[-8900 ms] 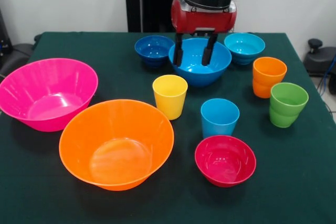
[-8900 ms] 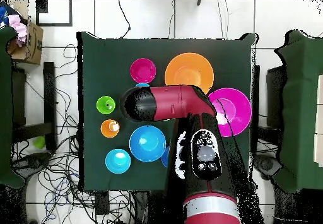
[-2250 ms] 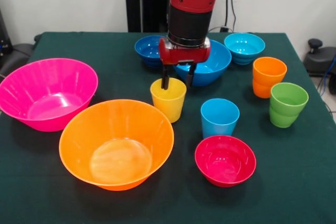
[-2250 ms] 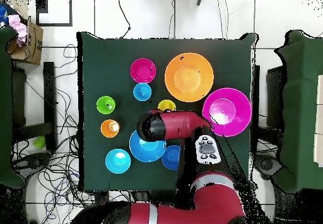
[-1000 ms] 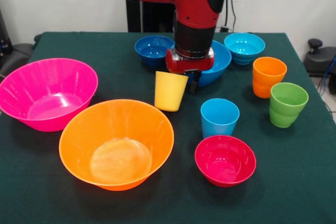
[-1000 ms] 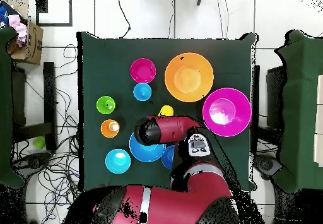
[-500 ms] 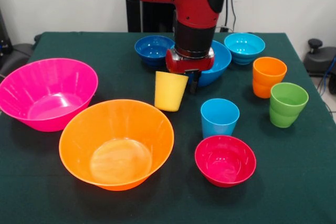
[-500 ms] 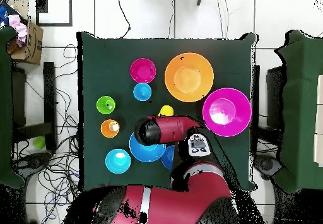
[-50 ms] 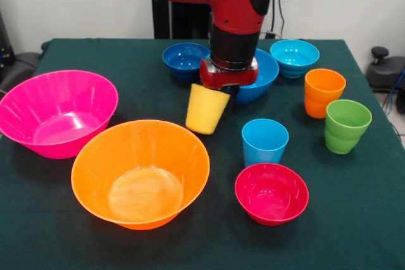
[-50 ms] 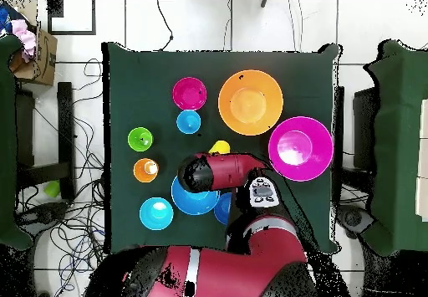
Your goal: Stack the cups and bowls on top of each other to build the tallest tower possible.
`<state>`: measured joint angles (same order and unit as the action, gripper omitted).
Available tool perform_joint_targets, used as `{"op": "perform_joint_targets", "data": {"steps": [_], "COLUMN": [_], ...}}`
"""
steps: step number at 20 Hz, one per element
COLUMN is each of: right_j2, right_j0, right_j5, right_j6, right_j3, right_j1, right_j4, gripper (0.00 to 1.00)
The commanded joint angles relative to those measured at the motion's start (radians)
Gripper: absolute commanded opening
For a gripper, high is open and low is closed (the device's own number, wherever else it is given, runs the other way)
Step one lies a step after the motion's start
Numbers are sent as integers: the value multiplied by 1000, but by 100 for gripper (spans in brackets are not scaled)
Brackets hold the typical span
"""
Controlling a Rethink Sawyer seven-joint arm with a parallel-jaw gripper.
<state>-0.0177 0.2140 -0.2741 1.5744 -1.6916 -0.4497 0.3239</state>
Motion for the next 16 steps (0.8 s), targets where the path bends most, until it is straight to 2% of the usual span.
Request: {"op": "perform_joint_targets", "data": {"steps": [1,13,16], "right_j2": [-57,-52,-42], "right_j0": [-13,-11,-27], "right_j5": [24,24,4], "right_j6": [105,106,108], "right_j3": [38,37,26], "right_j1": [47,49,13], "right_j4": [9,4,3], "gripper": [0,0,0]}}
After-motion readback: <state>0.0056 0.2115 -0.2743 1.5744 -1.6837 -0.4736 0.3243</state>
